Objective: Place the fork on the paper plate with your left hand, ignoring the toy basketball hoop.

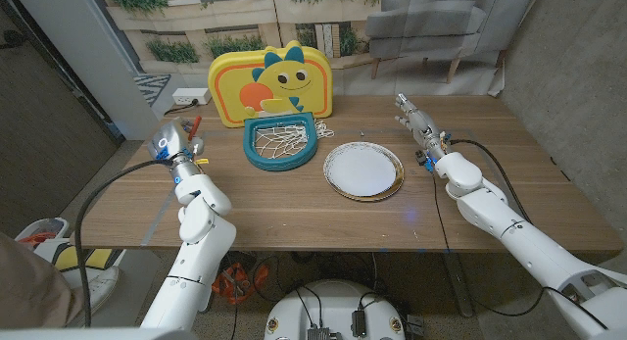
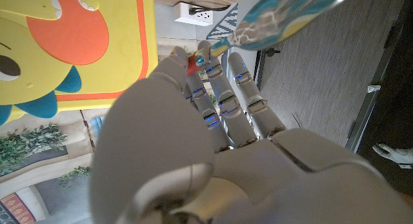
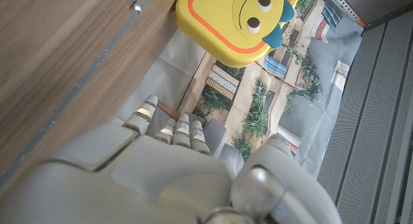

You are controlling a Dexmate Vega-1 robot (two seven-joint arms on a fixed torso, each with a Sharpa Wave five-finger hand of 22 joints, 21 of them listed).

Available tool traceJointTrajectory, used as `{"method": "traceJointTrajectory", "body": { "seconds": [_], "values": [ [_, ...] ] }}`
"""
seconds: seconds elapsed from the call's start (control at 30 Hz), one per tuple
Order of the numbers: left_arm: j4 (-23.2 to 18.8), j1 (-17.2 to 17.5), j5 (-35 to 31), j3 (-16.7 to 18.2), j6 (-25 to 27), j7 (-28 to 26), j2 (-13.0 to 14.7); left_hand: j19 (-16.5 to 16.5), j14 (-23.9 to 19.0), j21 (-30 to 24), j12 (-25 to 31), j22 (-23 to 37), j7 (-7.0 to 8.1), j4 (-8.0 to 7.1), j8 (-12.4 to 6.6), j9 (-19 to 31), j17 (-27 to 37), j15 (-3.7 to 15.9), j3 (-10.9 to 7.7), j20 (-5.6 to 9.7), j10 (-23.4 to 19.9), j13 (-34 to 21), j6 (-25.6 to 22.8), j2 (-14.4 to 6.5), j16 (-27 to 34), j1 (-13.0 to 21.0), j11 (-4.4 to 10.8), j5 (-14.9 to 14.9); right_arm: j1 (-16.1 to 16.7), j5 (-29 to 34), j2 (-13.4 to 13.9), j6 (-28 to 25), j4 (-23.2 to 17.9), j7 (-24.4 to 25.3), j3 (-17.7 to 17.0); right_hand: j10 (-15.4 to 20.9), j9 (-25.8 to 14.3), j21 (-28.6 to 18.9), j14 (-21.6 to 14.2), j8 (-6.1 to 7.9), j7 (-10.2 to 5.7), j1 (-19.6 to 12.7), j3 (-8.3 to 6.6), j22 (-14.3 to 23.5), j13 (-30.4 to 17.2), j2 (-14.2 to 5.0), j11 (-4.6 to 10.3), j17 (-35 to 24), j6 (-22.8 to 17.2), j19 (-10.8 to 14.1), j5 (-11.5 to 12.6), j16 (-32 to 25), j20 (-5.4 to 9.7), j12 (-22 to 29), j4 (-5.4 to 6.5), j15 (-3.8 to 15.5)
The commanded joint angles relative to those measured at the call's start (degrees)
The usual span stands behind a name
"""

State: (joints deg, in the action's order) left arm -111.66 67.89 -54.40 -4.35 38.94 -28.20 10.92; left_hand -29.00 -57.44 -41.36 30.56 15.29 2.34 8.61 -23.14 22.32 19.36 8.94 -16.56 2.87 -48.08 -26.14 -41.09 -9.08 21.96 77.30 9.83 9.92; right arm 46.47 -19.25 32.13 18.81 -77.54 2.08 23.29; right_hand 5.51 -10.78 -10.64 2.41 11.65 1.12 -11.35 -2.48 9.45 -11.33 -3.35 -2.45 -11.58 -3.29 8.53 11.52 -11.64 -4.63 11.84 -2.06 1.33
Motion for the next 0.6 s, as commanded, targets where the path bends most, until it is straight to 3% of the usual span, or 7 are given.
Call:
{"method": "traceJointTrajectory", "body": {
  "seconds": [0.03,0.6],
  "values": [
    [-1.2,-0.2,-2.5,-1.0,0.4,1.1,0.2,0.6,-0.5,-0.6,0.0,0.3,-0.23,0.06,0.27,0.0,0.0,5.0,0.32,3.96,-1.5,-0.3,0.2,0.1,-0.1,0.5,1.34,0.2,0.2,-0.1,-0.5,0.7,0.6,0.5,-0.3,0.3,-0.3,-0.1,0.0,-0.01,-0.01,-0.2,0.04,0.3,-0.2,-0.33,-0.08,-0.1,-0.6,0.3,-0.2,-0.1,0.06,-0.1,-0.43,-0.09],
    [-2.5,-0.2,-4.9,-2.2,-0.3,2.1,0.5,1.1,-0.5,-1.8,-0.3,0.1,-0.06,0.1,0.04,-0.1,0.2,4.99,0.42,3.84,-1.5,-0.4,-1.3,0.1,-0.3,0.5,1.2,0.1,0.1,-0.1,-1.0,1.8,1.5,0.5,-0.4,0.3,-0.3,-0.1,0.0,-0.02,-0.02,-0.2,0.03,0.3,-0.2,-0.36,-0.05,-0.1,-0.7,0.3,-0.2,-0.1,0.1,-0.1,-0.46,-0.05]
  ]
}}
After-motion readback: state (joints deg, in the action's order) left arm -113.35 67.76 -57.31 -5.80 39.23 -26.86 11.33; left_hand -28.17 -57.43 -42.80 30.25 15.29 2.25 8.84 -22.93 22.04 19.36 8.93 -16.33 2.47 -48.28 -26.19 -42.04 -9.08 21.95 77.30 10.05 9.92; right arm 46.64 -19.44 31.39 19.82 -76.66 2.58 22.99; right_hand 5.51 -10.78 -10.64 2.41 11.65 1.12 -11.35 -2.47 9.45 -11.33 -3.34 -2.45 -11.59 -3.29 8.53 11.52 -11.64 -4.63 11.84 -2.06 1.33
